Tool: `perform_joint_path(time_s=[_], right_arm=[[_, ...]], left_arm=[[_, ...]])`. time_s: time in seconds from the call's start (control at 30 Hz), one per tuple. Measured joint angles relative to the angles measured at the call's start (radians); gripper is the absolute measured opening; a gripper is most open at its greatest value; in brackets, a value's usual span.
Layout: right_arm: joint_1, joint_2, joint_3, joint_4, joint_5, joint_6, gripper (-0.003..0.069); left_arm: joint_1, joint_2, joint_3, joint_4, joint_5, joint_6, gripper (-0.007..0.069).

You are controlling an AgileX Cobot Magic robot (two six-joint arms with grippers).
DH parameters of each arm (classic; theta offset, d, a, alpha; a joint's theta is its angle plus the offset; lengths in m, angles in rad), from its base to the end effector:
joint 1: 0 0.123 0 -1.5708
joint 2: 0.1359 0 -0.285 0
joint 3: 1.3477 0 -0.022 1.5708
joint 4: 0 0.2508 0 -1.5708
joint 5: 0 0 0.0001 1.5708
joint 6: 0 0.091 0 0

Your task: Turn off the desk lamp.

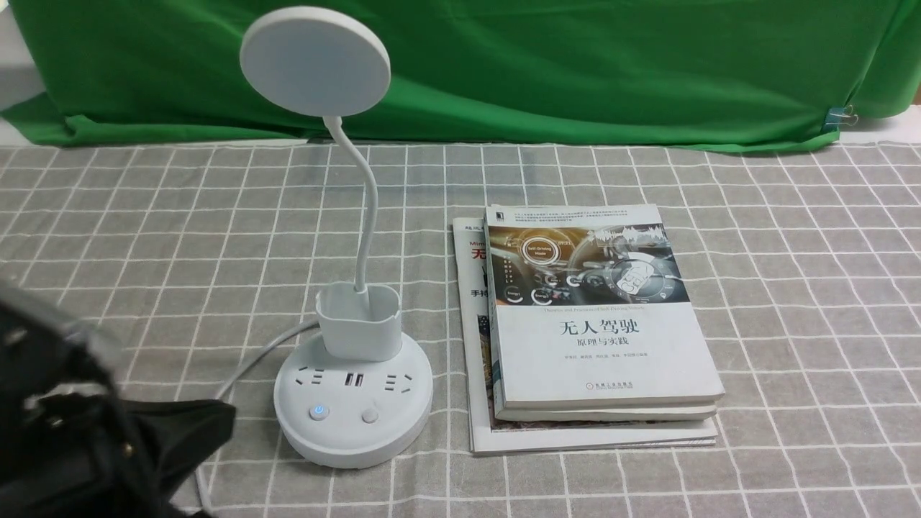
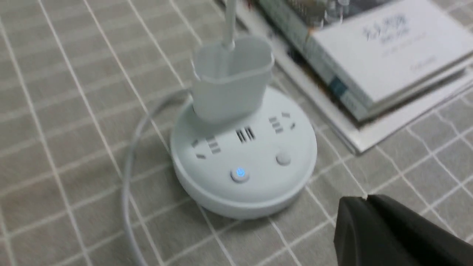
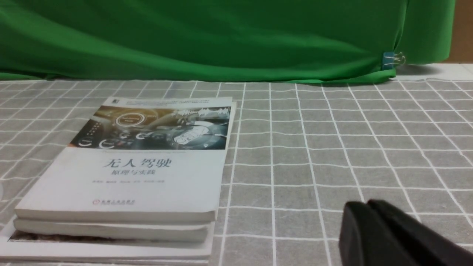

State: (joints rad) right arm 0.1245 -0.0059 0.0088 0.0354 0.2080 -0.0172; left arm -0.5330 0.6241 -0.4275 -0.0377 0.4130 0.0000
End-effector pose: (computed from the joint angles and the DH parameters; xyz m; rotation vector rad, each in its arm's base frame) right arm 0.0552 0.0076 0.1917 -0.0962 1.6929 0.1124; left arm 0.1060 -0.0642 0.2684 0.5302 2.0455 -0.3575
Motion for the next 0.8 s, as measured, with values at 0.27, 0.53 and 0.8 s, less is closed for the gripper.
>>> perform_joint_path(time_s=[0.27, 0.53, 0.8], right_arm=[[0.000, 0.000, 0.000, 0.000, 0.000, 0.000, 0.0035], [0.000, 0.000, 0.000, 0.000, 0.000, 0.000, 0.0035], [0.000, 0.000, 0.000, 0.000, 0.000, 0.000, 0.0035]], left_arm=[[0.000, -0.062, 0.007, 0.050, -0.012, 0.000, 0.0001], [0.059, -0.150, 0.094, 0.058, -0.138, 0.081, 0.0001], [0.341, -0.422, 0.299, -0.032, -0.368, 0.171, 0.0001]])
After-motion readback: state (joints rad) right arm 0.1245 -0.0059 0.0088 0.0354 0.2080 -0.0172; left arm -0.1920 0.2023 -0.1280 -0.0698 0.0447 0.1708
